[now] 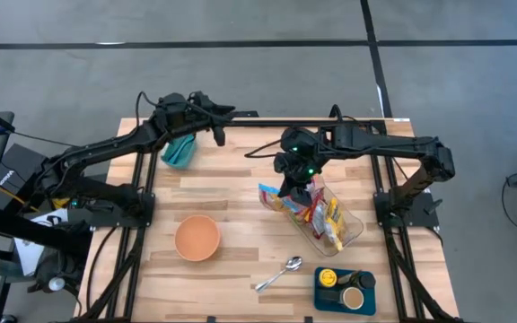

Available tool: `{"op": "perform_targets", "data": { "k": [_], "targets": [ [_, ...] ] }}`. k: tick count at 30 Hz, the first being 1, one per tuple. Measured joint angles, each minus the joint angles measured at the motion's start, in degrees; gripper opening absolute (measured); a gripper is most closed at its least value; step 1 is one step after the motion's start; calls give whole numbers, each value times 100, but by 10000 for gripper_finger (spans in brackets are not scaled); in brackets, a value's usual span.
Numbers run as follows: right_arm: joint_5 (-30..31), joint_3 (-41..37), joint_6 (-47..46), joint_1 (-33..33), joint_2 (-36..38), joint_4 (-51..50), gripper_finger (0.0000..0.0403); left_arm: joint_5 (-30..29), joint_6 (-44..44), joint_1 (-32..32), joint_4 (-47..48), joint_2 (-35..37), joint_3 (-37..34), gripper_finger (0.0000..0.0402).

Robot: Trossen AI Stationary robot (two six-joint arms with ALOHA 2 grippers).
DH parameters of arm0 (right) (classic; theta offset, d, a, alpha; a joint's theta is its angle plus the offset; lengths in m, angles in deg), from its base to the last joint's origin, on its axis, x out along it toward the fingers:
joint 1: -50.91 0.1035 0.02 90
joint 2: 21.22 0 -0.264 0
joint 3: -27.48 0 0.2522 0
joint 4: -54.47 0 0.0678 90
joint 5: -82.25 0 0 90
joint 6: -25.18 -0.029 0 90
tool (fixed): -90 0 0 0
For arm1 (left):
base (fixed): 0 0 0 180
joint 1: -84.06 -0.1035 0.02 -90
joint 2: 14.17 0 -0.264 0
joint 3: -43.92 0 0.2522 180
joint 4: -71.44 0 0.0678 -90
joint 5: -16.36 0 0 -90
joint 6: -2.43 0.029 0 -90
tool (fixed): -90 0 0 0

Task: Pick & Place Food Item
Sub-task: Put the blue noodle pack into the transparent bin

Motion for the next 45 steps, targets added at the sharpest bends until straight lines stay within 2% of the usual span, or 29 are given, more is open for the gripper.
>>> {"op": "perform_targets", "data": {
  "k": [6, 16, 27, 30, 37, 45],
  "targets": [
    [244, 2, -226, 17, 508, -307, 0, 7, 0, 0, 0, 0, -2, 90],
    [1389, 4, -1521, 57, 1548, -1638, 0, 11, 0, 2, 0, 0, -2, 90],
    [1553, 2, -3440, 337, 2286, -3251, 0, 13, 0, 2, 0, 0, -4, 90],
    [1713, 2, -3961, 487, 2386, -3600, 0, 13, 0, 2, 0, 0, -4, 90],
    [1986, -28, -5651, 1064, 2562, -3575, 0, 14, 0, 2, 0, 0, -4, 90],
    [2835, -30, -7435, 1942, 2297, -3578, 0, 15, 0, 2, 0, 0, -4, 90]
  ]
}}
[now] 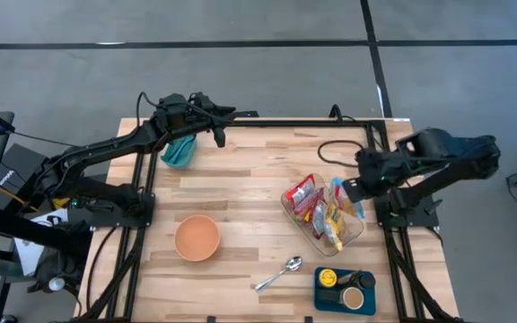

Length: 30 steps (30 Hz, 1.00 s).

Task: Pick & Place Food Item
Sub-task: Put the blue noodle pack into the transparent bin

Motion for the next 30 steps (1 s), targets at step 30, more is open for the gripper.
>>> {"op": "perform_targets", "data": {
  "k": [30],
  "targets": [
    [1016, -153, -3241, 1138, -652, -4, 0, 0, -1, 2, -2, 0, 0, 90]
  ]
}}
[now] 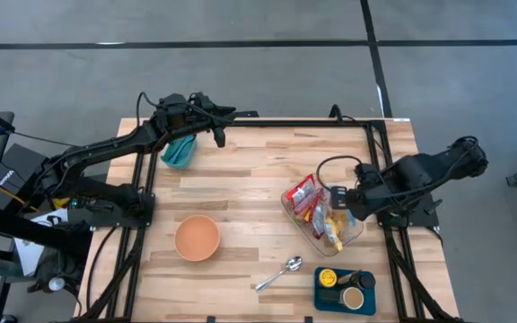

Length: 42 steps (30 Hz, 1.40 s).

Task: Pick & Place Food Item
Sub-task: Put the blue noodle pack into the transparent bin

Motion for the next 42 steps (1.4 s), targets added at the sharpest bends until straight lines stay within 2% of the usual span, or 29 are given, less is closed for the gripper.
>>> {"op": "perform_targets", "data": {
  "k": [4, 8, 15, 21, 29, 42],
  "targets": [
    [-18, -399, -321, -1, 235, 4, 0, 0, 1, 0, 0, -2, 0, 90],
    [-439, -853, -478, 0, 395, -7, 0, 0, 1, 0, 1, -2, 0, 90],
    [-583, -936, -784, 108, 379, 4, 0, 0, -1, 0, 0, -2, 0, 90],
    [-641, -934, -1127, 176, 23, 40, 0, -2, -1, 0, 0, -2, 0, 90],
    [-775, -934, -1021, 171, -488, 615, 0, 0, -1, 0, 0, -2, 0, 90],
    [-722, -934, -348, 119, -987, 1433, 0, 0, -1, 0, 0, -2, 0, 90]
  ]
}}
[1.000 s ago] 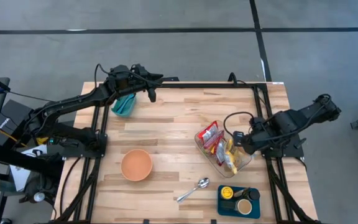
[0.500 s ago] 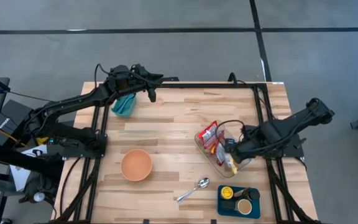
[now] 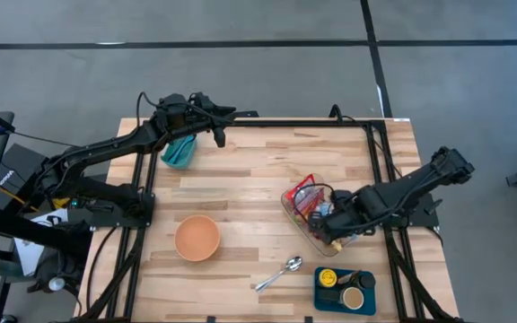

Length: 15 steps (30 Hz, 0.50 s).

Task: Pick & Place Food Item
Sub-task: Put the blue noodle pack into the transparent bin

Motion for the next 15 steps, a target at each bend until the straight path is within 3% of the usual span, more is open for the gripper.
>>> {"op": "perform_targets", "data": {
  "k": [15],
  "targets": [
    [165, 0, 244, -96, 9, -18, 0, -2, 1, 0, 2, 0, 0, 90]
  ]
}}
